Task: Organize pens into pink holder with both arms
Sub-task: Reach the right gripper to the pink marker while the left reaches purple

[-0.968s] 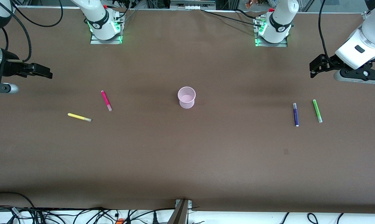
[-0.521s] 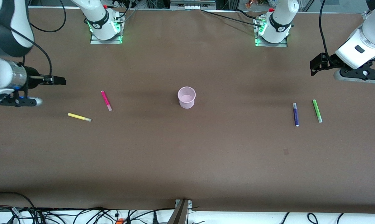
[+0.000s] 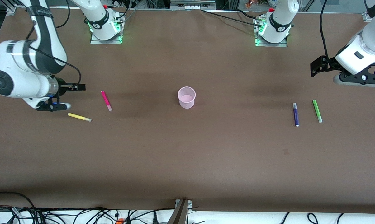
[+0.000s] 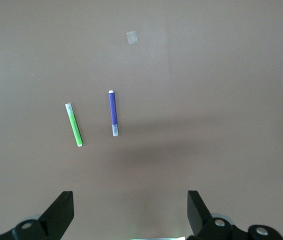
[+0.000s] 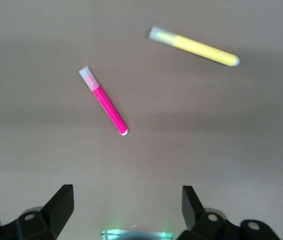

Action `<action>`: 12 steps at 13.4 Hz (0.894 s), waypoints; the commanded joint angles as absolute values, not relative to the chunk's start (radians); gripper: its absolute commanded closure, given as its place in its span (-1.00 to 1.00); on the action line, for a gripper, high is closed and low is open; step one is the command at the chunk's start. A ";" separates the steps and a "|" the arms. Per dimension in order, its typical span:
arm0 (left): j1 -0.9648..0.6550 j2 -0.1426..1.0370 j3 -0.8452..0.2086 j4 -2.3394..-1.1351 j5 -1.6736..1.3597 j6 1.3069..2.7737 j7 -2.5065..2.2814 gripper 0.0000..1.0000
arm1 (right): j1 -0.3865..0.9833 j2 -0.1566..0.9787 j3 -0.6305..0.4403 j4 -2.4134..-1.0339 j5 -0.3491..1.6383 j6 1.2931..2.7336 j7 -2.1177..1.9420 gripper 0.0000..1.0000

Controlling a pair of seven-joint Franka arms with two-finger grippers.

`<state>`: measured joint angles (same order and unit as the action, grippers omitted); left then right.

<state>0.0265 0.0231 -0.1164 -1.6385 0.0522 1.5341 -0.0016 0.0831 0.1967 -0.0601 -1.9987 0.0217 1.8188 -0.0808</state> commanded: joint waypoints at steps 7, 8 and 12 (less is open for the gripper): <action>0.116 0.391 -0.112 -1.572 0.132 1.628 0.023 -1.00 | 0.083 0.136 -0.052 -2.310 0.020 2.152 -0.468 -0.94; 0.130 0.432 -0.112 -1.581 0.132 1.688 0.025 -1.00 | 0.083 0.144 -0.046 -2.310 0.018 2.155 -0.480 -0.98; 0.173 0.543 -0.112 -1.640 0.132 1.827 0.029 -1.00 | 0.083 0.181 -0.035 -2.336 0.020 2.204 -0.572 -0.98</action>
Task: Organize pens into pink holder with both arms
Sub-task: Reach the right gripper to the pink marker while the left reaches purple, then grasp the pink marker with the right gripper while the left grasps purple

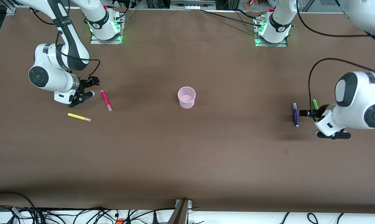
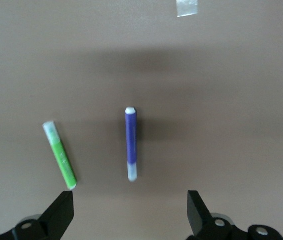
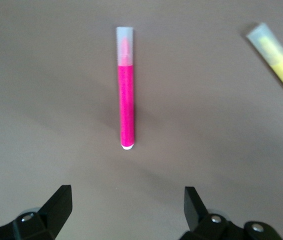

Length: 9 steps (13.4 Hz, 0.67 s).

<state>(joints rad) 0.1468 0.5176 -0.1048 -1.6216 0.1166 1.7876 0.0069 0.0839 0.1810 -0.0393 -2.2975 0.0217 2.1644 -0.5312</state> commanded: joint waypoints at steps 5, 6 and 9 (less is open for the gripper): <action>0.196 0.578 -0.112 -1.761 0.140 2.002 0.060 -1.00 | 0.083 0.193 -0.034 -2.454 0.020 2.405 -0.569 -0.98; 0.198 0.578 -0.112 -1.788 0.140 2.053 0.066 -1.00 | 0.083 0.204 -0.032 -2.463 0.020 2.436 -0.568 -0.98; 0.210 0.589 -0.112 -1.854 0.140 2.221 0.124 -1.00 | 0.084 0.230 -0.029 -2.491 0.021 2.511 -0.565 -0.97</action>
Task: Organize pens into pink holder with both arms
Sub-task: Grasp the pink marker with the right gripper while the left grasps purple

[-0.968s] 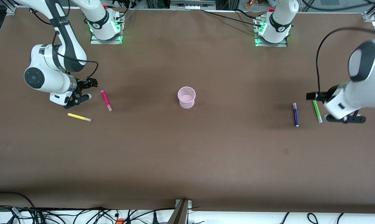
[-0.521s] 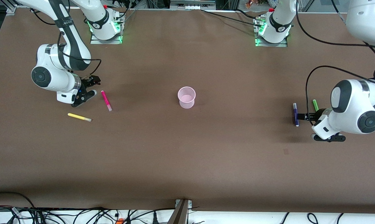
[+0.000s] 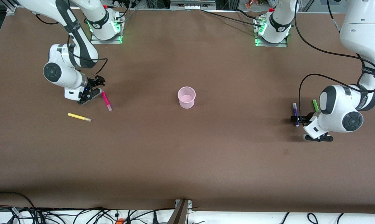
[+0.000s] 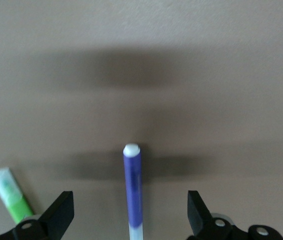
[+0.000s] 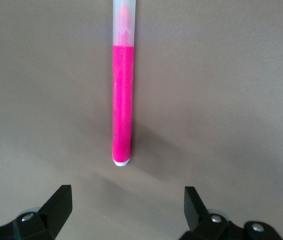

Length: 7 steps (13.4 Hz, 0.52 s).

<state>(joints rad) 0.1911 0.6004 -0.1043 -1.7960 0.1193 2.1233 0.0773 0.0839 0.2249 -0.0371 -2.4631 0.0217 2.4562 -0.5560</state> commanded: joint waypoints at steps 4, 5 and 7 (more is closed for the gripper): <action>0.210 0.601 -0.112 -1.867 0.141 2.266 0.144 -1.00 | 0.084 0.238 -0.011 -2.511 0.021 2.565 -0.563 -0.18; 0.210 0.601 -0.112 -1.867 0.141 2.266 0.175 -1.00 | 0.084 0.238 -0.006 -2.511 0.023 2.566 -0.563 -0.07; 0.215 0.606 -0.112 -1.867 0.141 2.266 0.190 -1.00 | 0.084 0.248 0.009 -2.510 0.023 2.589 -0.534 -0.07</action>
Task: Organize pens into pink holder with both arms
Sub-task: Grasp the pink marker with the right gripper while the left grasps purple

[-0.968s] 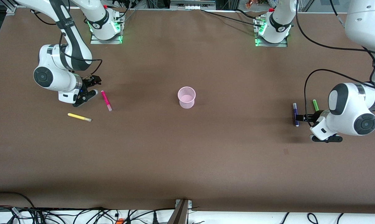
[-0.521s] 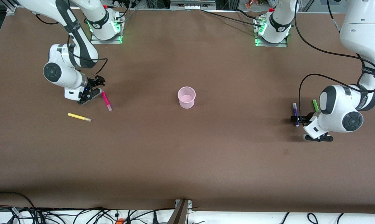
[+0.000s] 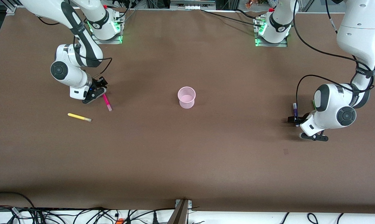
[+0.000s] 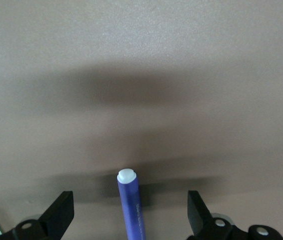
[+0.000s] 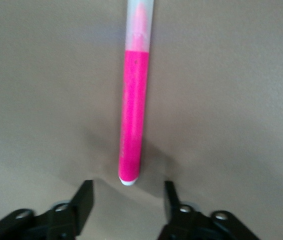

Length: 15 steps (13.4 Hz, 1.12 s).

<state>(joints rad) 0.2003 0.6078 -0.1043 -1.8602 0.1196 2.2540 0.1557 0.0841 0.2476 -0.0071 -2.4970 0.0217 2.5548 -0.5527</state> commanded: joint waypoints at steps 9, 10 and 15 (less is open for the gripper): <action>0.221 0.626 -0.112 -1.865 0.140 2.270 0.192 0.14 | 0.086 0.261 0.023 -2.499 0.023 2.635 -0.535 1.00; 0.221 0.624 -0.112 -1.865 0.141 2.269 0.204 0.53 | 0.086 0.256 0.025 -2.493 0.021 2.635 -0.532 1.00; 0.247 0.623 -0.114 -1.856 0.140 2.263 0.318 1.00 | 0.086 0.115 0.090 -2.347 0.017 2.342 -0.532 1.00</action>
